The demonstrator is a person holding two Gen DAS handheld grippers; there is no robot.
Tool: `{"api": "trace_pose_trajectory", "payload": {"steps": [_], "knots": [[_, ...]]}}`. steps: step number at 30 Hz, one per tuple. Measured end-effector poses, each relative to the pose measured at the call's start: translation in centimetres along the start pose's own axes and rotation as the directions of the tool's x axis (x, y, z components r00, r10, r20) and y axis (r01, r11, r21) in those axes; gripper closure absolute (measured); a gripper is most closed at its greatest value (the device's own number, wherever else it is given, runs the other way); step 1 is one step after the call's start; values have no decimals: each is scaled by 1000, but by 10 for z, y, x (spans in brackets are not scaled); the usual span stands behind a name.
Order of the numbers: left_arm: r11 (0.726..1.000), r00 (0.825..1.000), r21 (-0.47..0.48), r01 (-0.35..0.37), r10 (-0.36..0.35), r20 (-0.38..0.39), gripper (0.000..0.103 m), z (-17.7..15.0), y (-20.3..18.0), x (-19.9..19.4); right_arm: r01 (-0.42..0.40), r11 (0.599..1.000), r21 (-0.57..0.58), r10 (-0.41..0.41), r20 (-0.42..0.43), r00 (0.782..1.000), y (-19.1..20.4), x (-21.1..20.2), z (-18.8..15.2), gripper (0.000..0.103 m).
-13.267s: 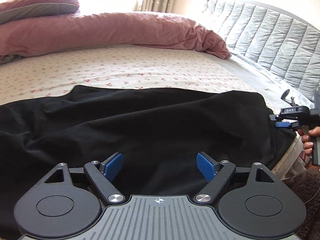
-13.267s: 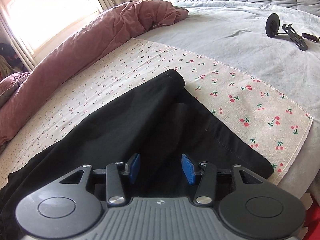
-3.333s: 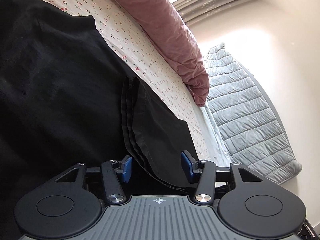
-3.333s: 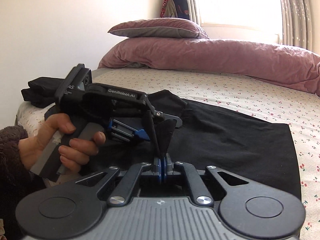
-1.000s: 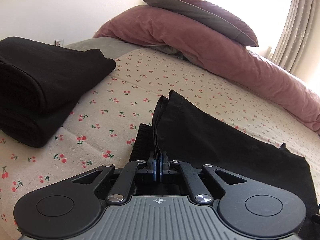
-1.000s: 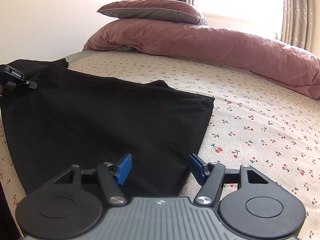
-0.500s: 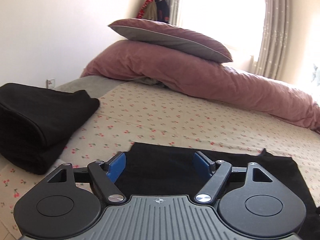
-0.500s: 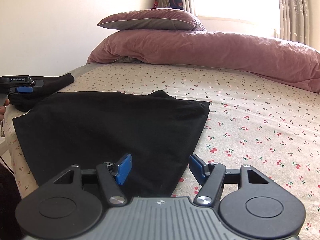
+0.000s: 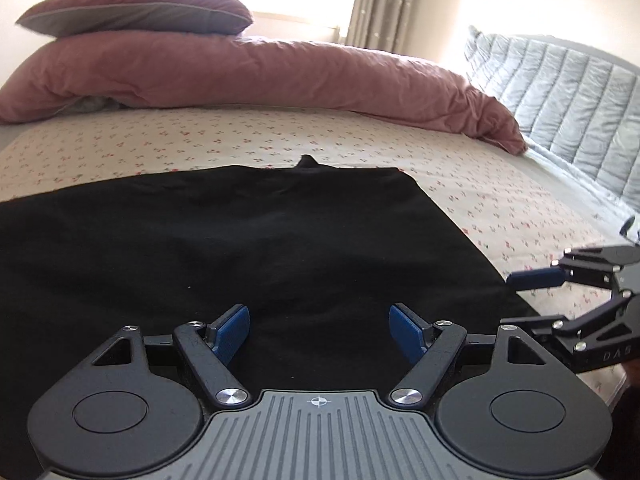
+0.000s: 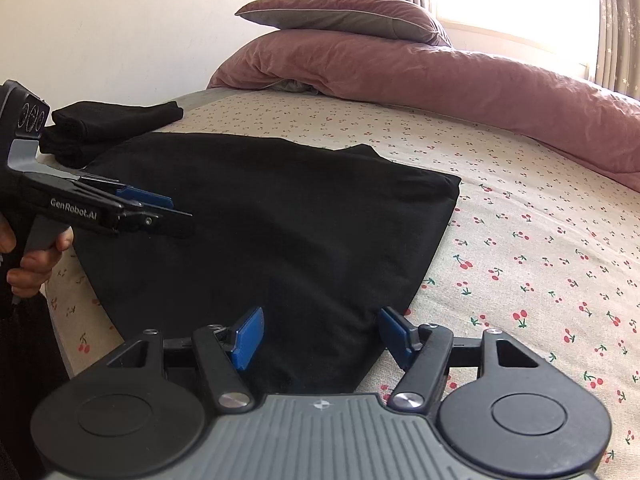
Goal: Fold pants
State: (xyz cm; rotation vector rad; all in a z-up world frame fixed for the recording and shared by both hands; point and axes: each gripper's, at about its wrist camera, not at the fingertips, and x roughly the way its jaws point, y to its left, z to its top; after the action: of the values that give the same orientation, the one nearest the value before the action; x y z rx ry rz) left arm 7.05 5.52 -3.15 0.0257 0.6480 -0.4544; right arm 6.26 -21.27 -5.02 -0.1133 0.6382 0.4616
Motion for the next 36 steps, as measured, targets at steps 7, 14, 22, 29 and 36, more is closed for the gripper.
{"api": "trace_pose_trajectory", "payload": {"steps": [7,14,22,29,36], "knots": [[986,999,159,-41,44,-18,22,-16,-16,-2,-17,1000,14,18,-35,999,-9,-12,-19,34],[987,1000,158,26,-27,1,22,-16,-27,-16,-45,993,114,52,-59,997,-27,-38,-29,32],[950,977,239,199,-210,21,22,-17,-67,-20,-266,842,470,338,-75,938,-62,-26,-33,62],[894,949,334,298,-316,-2,22,-25,-99,-22,-352,754,555,446,-39,894,-62,-22,-29,94],[894,957,368,255,-289,39,24,-24,-129,-14,-463,661,590,512,95,853,-72,-28,-8,95]]}}
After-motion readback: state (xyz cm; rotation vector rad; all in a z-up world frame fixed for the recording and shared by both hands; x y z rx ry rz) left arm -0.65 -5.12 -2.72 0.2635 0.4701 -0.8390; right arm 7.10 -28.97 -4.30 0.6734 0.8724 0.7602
